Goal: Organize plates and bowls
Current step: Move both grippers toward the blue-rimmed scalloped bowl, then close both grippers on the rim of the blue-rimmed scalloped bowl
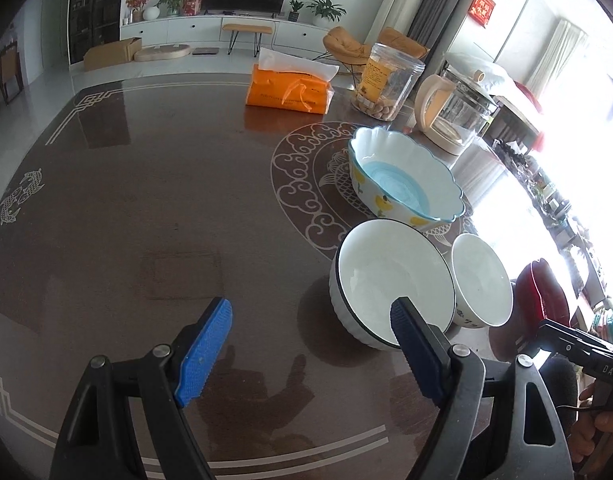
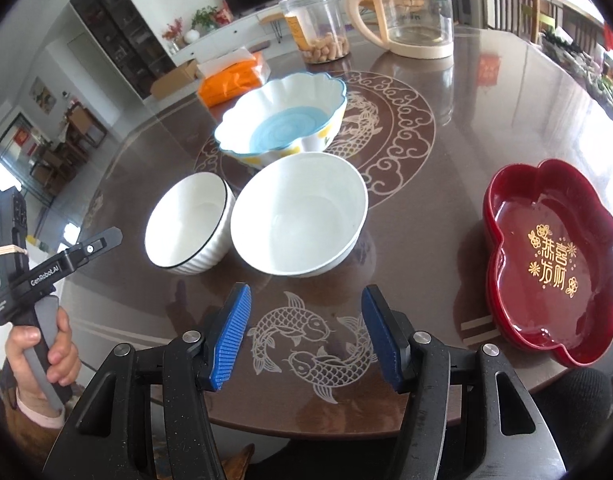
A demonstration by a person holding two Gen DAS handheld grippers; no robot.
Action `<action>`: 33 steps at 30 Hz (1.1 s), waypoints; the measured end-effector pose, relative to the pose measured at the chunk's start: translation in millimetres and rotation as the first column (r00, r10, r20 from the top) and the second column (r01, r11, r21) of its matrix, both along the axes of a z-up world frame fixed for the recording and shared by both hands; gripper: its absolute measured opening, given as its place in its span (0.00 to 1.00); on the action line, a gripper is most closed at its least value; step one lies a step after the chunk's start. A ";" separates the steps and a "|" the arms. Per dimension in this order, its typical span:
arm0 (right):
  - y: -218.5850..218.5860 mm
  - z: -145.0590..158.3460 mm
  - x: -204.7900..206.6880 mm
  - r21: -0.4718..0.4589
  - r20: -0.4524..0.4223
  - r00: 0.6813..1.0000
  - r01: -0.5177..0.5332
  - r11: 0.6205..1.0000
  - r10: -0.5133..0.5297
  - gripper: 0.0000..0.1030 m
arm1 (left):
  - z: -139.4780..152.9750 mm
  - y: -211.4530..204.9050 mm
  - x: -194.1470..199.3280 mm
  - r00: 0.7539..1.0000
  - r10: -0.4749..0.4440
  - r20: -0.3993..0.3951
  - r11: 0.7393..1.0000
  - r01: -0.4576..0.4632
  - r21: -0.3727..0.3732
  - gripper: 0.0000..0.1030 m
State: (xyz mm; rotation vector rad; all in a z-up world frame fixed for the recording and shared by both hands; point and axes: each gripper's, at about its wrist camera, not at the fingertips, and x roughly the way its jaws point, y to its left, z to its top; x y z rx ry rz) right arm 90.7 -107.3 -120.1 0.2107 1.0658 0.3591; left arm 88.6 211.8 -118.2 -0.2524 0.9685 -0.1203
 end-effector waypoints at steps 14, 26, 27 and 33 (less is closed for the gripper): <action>-14.3 23.4 140.4 0.053 -0.071 0.995 0.079 0.995 -0.075 0.61 | 0.8 -8.2 168.1 0.988 -0.096 -0.123 0.993 0.088 -0.073 0.79; 15.9 -44.8 246.2 -0.014 -0.279 0.958 0.069 0.998 -0.070 0.45 | -46.4 -51.3 243.8 0.953 -0.099 -0.288 0.994 0.109 0.019 0.48; 16.0 -49.8 249.1 -0.011 -0.289 0.954 0.075 0.997 -0.075 0.43 | -48.6 -52.5 244.1 0.950 -0.107 -0.292 0.993 0.115 0.010 0.44; 19.4 -66.2 260.1 0.012 -0.319 0.946 0.067 0.998 -0.060 0.17 | -58.4 -70.2 241.5 0.935 -0.159 -0.318 0.986 0.165 -0.009 0.15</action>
